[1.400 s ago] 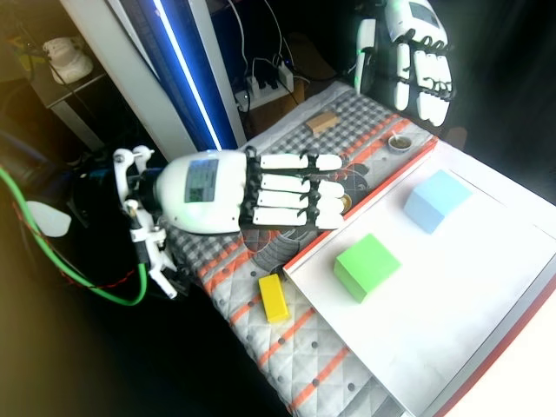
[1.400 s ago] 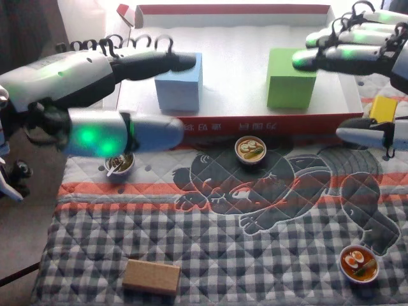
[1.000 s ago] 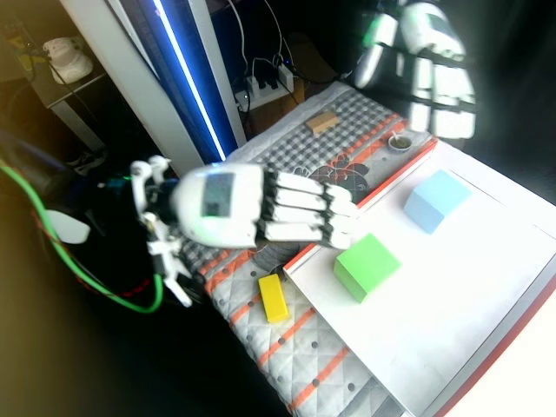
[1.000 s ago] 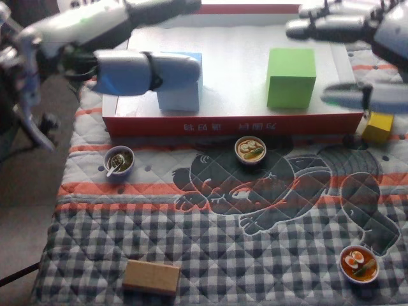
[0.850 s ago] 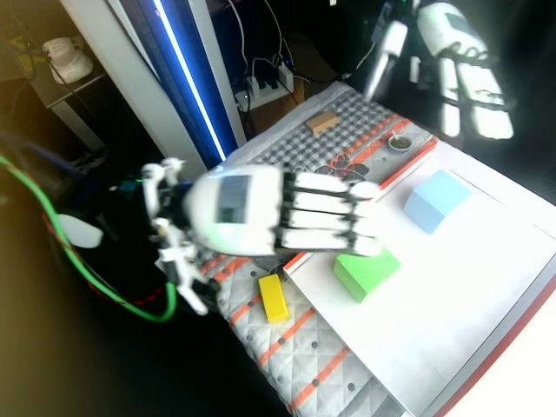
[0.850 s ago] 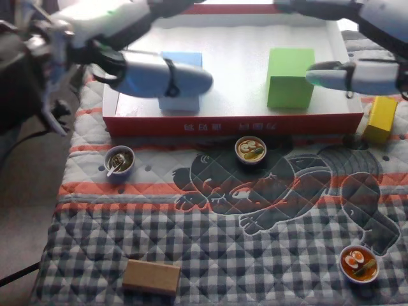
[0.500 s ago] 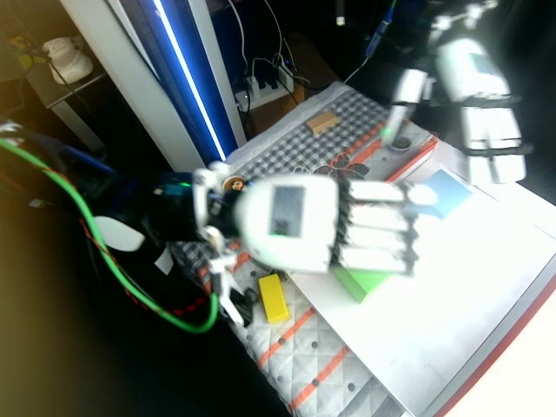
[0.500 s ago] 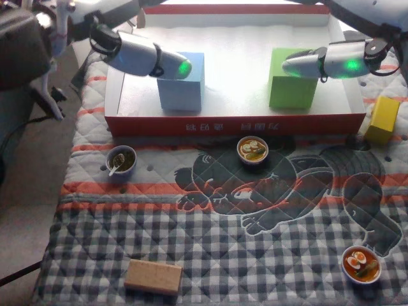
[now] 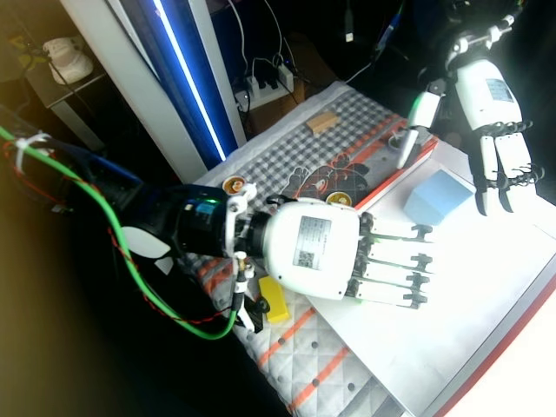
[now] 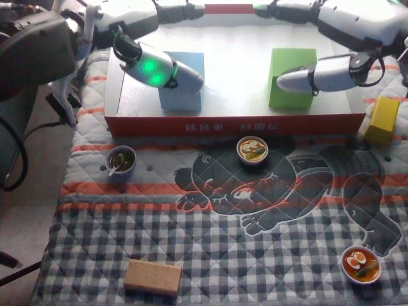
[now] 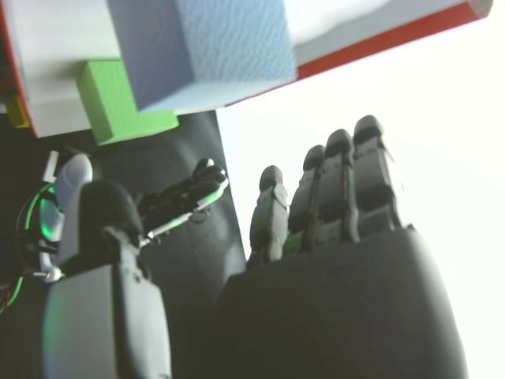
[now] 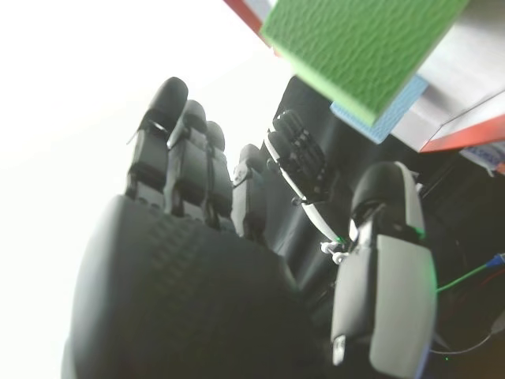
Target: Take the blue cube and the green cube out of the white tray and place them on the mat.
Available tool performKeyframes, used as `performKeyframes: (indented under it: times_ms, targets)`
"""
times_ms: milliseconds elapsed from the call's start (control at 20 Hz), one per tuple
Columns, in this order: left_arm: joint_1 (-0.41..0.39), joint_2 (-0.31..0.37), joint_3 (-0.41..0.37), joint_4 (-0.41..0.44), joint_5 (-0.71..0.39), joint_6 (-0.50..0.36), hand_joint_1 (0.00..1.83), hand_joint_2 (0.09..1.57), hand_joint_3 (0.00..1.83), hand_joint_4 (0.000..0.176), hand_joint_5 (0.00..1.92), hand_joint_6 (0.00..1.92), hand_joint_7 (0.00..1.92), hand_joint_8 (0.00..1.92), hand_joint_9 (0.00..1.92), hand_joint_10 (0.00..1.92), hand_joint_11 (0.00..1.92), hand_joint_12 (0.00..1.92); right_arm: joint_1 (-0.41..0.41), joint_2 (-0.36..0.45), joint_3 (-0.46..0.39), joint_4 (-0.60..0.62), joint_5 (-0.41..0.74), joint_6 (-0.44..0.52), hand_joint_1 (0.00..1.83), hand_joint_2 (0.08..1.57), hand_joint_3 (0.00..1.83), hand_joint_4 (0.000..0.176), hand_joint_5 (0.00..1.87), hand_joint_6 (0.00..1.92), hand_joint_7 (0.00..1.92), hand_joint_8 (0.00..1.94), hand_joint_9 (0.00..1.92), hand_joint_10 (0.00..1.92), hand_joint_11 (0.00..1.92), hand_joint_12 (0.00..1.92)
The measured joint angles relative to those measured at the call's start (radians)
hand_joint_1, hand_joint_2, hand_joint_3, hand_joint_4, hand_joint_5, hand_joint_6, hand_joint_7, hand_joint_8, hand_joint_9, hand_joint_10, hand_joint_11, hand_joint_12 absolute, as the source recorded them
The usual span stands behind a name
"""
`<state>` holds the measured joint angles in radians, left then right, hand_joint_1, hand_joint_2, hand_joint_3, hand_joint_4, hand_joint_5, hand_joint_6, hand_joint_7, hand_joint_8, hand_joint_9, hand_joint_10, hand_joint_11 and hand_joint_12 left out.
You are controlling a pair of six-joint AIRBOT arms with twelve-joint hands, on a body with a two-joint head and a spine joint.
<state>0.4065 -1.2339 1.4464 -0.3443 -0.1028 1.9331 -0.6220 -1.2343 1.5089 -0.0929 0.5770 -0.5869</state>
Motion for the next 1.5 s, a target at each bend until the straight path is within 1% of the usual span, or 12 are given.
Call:
performKeyframes:
  times_ms: [550, 650, 800, 850, 1050, 1100, 1150, 1200, 1250, 1350, 1400, 1500]
  targets:
    - [0.014, -0.053, 0.074, 0.003, 0.076, 0.000, 0.87, 1.02, 0.00, 0.176, 0.16, 0.00, 0.19, 0.01, 0.32, 0.02, 0.16, 0.11, -0.018, -0.013, 0.030, 0.004, -0.060, 0.000, 0.83, 1.09, 0.00, 0.087, 0.24, 0.01, 0.10, 0.00, 0.15, 0.00, 0.00, 0.66]
    - [0.014, -0.061, 0.080, 0.000, 0.086, 0.000, 1.01, 1.08, 0.00, 0.176, 0.18, 0.00, 0.23, 0.00, 0.43, 0.02, 0.16, 0.12, -0.018, -0.022, 0.038, 0.005, -0.067, 0.000, 0.76, 1.08, 0.00, 0.103, 0.25, 0.00, 0.07, 0.00, 0.08, 0.00, 0.00, 0.51]
    - [0.014, -0.067, 0.094, -0.012, 0.087, 0.000, 1.10, 1.10, 0.00, 0.176, 0.25, 0.00, 0.34, 0.01, 0.62, 0.02, 0.22, 0.15, -0.018, -0.044, 0.056, 0.015, -0.087, 0.000, 0.78, 1.07, 0.00, 0.111, 0.28, 0.00, 0.32, 0.01, 0.41, 0.05, 0.02, 1.26]
    - [0.014, -0.069, 0.098, -0.013, 0.086, 0.000, 1.10, 1.12, 0.01, 0.176, 0.25, 0.00, 0.36, 0.01, 0.64, 0.02, 0.23, 0.16, -0.018, -0.049, 0.060, 0.022, -0.096, 0.000, 0.82, 1.07, 0.00, 0.077, 0.30, 0.00, 0.47, 0.03, 0.53, 0.08, 0.06, 1.45]
    - [0.014, -0.073, 0.099, -0.019, 0.083, 0.000, 1.16, 1.12, 0.00, 0.176, 0.30, 0.00, 0.44, 0.00, 0.71, 0.02, 0.27, 0.22, -0.018, -0.060, 0.067, 0.035, -0.098, 0.001, 0.84, 1.10, 0.00, 0.103, 0.33, 0.01, 0.58, 0.01, 0.66, 0.08, 0.18, 1.55]
    - [0.014, -0.073, 0.100, -0.026, 0.082, 0.000, 1.18, 1.11, 0.00, 0.172, 0.35, 0.00, 0.50, 0.01, 0.75, 0.01, 0.27, 0.34, -0.018, -0.060, 0.072, 0.038, -0.096, 0.001, 0.91, 1.10, 0.00, 0.067, 0.38, 0.01, 0.63, 0.02, 0.70, 0.09, 0.23, 1.50]
    - [0.014, -0.073, 0.100, -0.032, 0.080, 0.000, 1.15, 1.14, 0.00, 0.152, 0.44, 0.01, 0.57, 0.01, 0.73, 0.00, 0.24, 0.70, -0.018, -0.060, 0.075, 0.039, -0.096, 0.003, 1.25, 1.12, 0.00, 0.013, 0.49, 0.03, 0.88, 0.85, 0.80, 0.45, 0.32, 1.58]
    - [0.014, -0.073, 0.099, -0.038, 0.074, 0.000, 1.17, 1.22, 0.00, 0.000, 0.73, 0.89, 0.73, 1.22, 0.78, 0.05, 0.21, 1.23, -0.018, -0.060, 0.076, 0.044, -0.092, 0.009, 1.35, 1.11, 0.00, 0.000, 0.68, 0.01, 0.98, 1.03, 0.76, 1.04, 0.44, 1.71]
    - [0.014, -0.073, 0.099, -0.042, 0.066, 0.000, 1.17, 1.22, 0.00, 0.000, 0.73, 0.89, 0.73, 1.22, 0.78, 0.05, 0.21, 1.23, -0.018, -0.060, 0.076, 0.044, -0.085, 0.009, 1.35, 1.11, 0.00, 0.000, 0.68, 0.01, 0.98, 1.03, 0.76, 1.04, 0.44, 1.71]
    - [0.008, -0.071, 0.091, -0.056, 0.056, 0.001, 1.17, 1.24, 0.00, 0.000, 0.82, 1.10, 0.68, 1.56, 0.65, 0.68, 0.25, 1.33, -0.012, -0.061, 0.078, 0.044, -0.082, 0.009, 1.49, 1.08, 0.00, 0.000, 0.83, 0.02, 0.97, 0.98, 0.98, 1.09, 0.74, 1.29]
    - [0.004, -0.063, 0.077, -0.061, 0.042, 0.000, 1.15, 1.25, 0.00, 0.000, 0.78, 1.24, 0.70, 1.48, 0.75, 0.67, 0.51, 1.12, -0.006, -0.061, 0.078, 0.039, -0.079, 0.007, 1.40, 1.13, 0.03, 0.000, 0.75, 0.82, 0.93, 1.10, 0.95, 1.27, 0.82, 1.23]
    - [-0.006, -0.033, 0.032, -0.064, 0.002, -0.001, 1.19, 1.23, 0.00, 0.000, 0.81, 1.08, 0.74, 1.53, 0.76, 0.86, 0.60, 1.28, 0.019, -0.055, 0.059, 0.018, -0.075, 0.000, 1.37, 1.17, 0.00, 0.000, 0.68, 1.07, 0.92, 1.12, 0.88, 1.37, 0.64, 1.25]
